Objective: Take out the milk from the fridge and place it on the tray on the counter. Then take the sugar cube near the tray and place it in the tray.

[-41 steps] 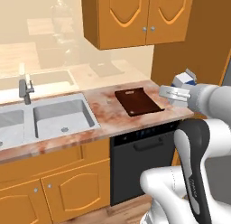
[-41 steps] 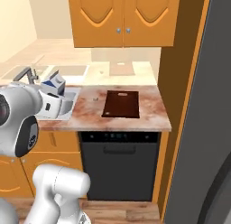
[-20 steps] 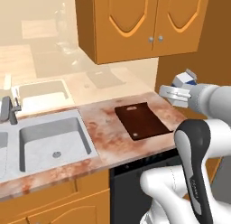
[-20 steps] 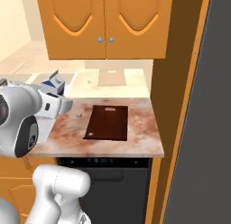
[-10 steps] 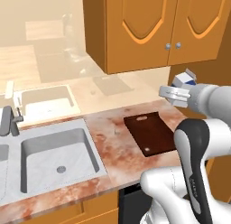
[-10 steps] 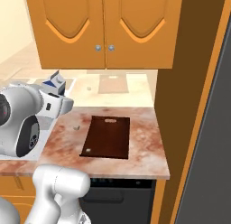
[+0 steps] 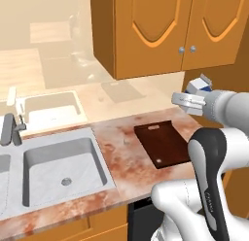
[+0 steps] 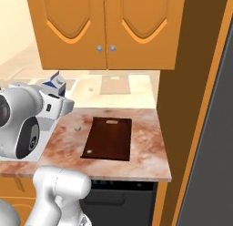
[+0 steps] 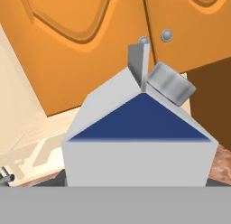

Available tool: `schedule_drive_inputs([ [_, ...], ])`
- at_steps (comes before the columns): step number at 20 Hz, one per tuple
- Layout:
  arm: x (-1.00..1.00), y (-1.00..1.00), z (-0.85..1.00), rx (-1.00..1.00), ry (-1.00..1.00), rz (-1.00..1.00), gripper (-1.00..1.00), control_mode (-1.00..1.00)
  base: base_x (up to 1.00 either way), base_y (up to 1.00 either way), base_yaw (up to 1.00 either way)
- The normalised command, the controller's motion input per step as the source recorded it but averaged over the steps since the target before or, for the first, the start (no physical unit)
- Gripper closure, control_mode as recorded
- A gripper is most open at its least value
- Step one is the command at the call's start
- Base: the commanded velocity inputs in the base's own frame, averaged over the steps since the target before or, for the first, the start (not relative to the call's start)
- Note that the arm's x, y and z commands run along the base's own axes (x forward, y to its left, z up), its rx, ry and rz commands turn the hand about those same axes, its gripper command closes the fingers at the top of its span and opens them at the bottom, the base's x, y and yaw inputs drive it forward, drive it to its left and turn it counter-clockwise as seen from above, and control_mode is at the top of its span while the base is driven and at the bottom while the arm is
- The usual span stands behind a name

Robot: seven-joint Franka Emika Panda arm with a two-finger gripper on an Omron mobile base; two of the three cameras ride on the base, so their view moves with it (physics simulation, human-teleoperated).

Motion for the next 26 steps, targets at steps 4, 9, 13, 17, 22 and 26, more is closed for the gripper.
schedule_drive_inputs([
  [4,0.00,0.00,0.00,0.00,0.00,0.00,1.00,1.00,0.01,-0.18,0.10],
  [9,0.00,0.00,0.00,0.00,0.00,0.00,1.00,1.00,0.00,-0.10,0.07],
  [13,0.00,-0.07,-0.06,0.00,0.00,0.00,1.00,-1.00,0.00,-0.03,0.01],
  [17,-0.08,-0.23,-0.51,0.00,0.00,0.00,1.00,-1.00,0.00,0.00,0.00],
  [22,0.00,-0.07,-0.57,-0.02,0.00,0.00,1.00,-1.00,0.00,0.00,0.00],
  [26,0.01,-0.01,-0.54,-0.04,-0.02,0.00,1.00,-1.00,0.00,0.00,0.00],
])
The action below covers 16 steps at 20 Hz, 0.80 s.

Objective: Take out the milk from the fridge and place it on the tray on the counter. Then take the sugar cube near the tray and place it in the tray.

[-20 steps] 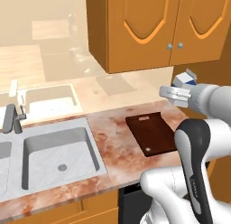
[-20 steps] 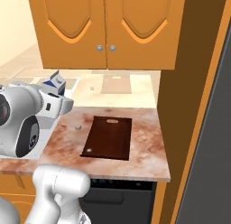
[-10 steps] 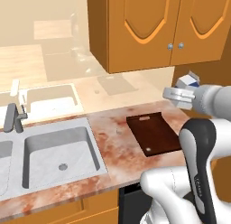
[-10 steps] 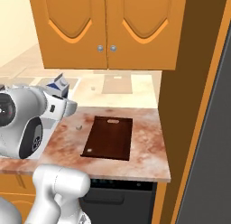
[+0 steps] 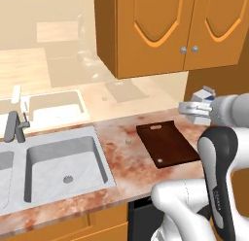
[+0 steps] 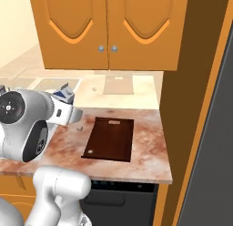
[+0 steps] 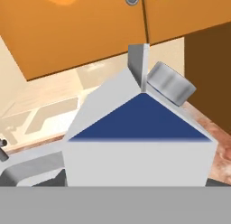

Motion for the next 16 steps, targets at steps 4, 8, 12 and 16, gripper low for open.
schedule_drive_inputs([
  [4,0.00,-0.11,-0.58,-0.03,-0.01,0.00,1.00,-1.00,0.00,0.00,0.00],
  [8,0.16,-0.19,-0.56,-0.02,-0.05,0.00,1.00,-1.00,0.00,0.00,0.00],
  [12,0.20,-0.35,-0.57,0.00,-0.03,0.01,1.00,-1.00,0.00,0.00,0.00],
  [16,0.42,-0.08,-0.60,-0.01,-0.04,0.06,1.00,-1.00,0.00,0.00,0.00],
])
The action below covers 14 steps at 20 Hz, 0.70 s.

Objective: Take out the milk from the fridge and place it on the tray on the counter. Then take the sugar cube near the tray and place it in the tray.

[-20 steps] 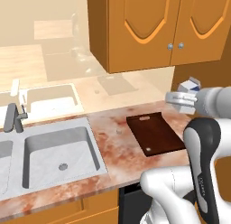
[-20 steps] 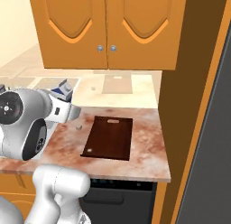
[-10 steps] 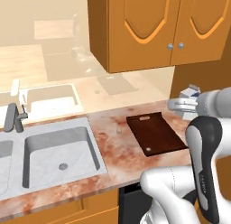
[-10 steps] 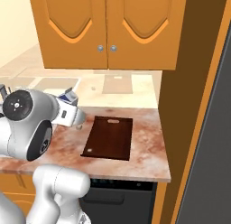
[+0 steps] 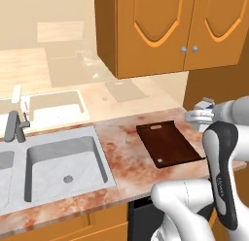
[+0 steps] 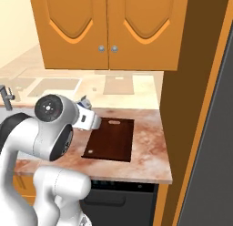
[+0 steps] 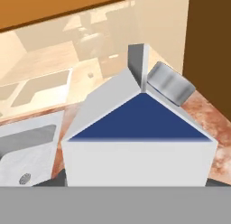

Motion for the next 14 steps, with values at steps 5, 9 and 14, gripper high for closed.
schedule_drive_inputs([
  [5,0.65,0.00,-0.53,-0.05,0.00,0.00,1.00,-1.00,0.00,0.00,0.00],
  [9,0.67,0.00,-0.43,-0.02,0.00,0.00,1.00,-1.00,0.00,0.00,0.00],
  [14,0.45,0.00,-0.52,-0.06,0.00,0.02,1.00,-1.00,0.00,0.00,0.00],
])
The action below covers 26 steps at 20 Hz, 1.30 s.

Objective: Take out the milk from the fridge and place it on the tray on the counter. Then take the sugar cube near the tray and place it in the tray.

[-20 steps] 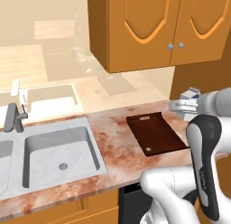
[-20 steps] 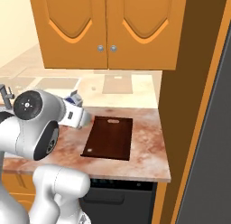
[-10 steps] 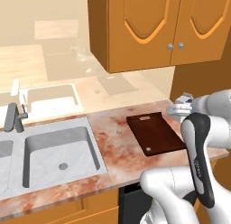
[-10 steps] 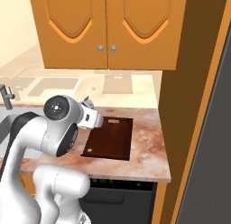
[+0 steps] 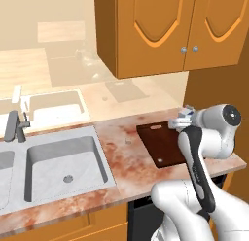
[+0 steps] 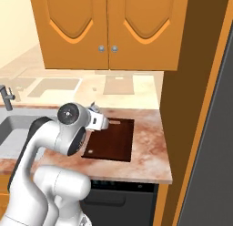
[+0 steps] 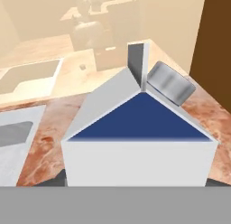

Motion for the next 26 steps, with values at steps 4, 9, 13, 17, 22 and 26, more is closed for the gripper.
schedule_drive_inputs([
  [4,0.37,0.00,-0.39,-0.04,0.00,0.08,1.00,-1.00,0.00,0.00,0.00],
  [9,0.39,-0.04,-0.28,0.00,0.00,0.15,1.00,-1.00,0.00,0.00,0.00],
  [13,0.39,-0.10,-0.06,0.00,0.00,0.13,1.00,-1.00,0.00,0.00,0.00],
  [17,0.44,-0.15,0.00,0.01,0.03,0.11,1.00,-1.00,0.00,0.00,0.00],
  [22,0.27,-0.15,-0.05,0.00,0.01,0.12,1.00,-1.00,0.00,0.00,0.00],
  [26,0.23,-0.22,-0.16,0.00,0.02,0.06,1.00,-1.00,0.00,0.00,0.00],
])
